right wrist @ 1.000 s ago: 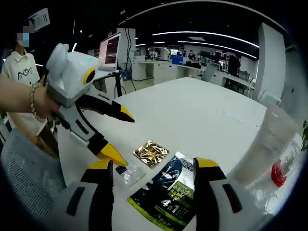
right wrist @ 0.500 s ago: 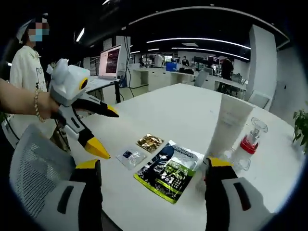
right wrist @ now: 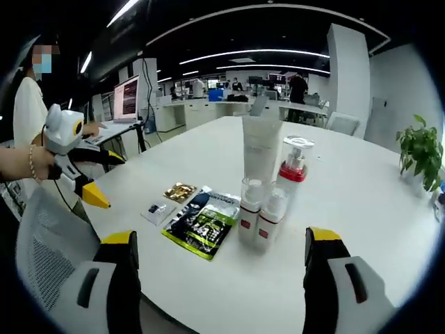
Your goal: Arrange the skincare products in the storage area until every visible bottle or jar stands upright without overlapping.
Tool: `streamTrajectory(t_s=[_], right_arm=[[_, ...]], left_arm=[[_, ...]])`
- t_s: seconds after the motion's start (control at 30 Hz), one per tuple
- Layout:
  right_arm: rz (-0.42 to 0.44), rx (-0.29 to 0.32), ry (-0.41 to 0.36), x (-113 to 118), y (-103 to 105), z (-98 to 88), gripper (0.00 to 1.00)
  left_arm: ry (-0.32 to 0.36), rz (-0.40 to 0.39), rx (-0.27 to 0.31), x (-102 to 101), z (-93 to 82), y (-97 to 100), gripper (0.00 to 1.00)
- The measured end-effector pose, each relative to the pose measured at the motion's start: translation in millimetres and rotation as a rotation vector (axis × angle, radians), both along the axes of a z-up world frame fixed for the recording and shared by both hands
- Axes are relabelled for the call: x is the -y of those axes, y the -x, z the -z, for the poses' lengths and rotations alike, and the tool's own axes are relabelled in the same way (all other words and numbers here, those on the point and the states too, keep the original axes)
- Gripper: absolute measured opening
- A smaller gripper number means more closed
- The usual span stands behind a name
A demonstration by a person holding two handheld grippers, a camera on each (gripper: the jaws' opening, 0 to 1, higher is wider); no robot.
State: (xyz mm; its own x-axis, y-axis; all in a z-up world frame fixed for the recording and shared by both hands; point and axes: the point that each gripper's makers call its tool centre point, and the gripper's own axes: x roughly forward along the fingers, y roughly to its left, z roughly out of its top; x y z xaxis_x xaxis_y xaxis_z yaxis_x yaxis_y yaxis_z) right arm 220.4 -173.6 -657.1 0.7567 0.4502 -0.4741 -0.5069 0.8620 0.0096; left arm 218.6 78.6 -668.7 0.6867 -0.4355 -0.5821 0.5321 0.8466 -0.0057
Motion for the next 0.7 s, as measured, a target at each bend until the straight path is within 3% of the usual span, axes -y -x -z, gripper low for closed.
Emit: streamTrajectory(t_s=[0.2,0.33,0.47,0.7], right_arm=[[0.079,0.013,-0.026,19.5,3.0,-12.1,0.99],[0.104,0.015,-0.023,26.3,2.4,-10.0,0.99],[0.114,0.019,-0.023,27.8,2.8,-12.0,0.99],[0.101,0.007,-0.009,25.1,3.0,-6.7,0.99]], left_arm=[[0.02,-0.056,0.038,-11.1,-10.0,7.8,0.99],[0.026,-0.085,0.056,-15.3,-12.9,11.4,0.99],[0.026,-0.103,0.045,-24.9,-1.7,10.6,0.99],[0.027,-0.113,0.032,-24.7,0.1,11.7,0.98]])
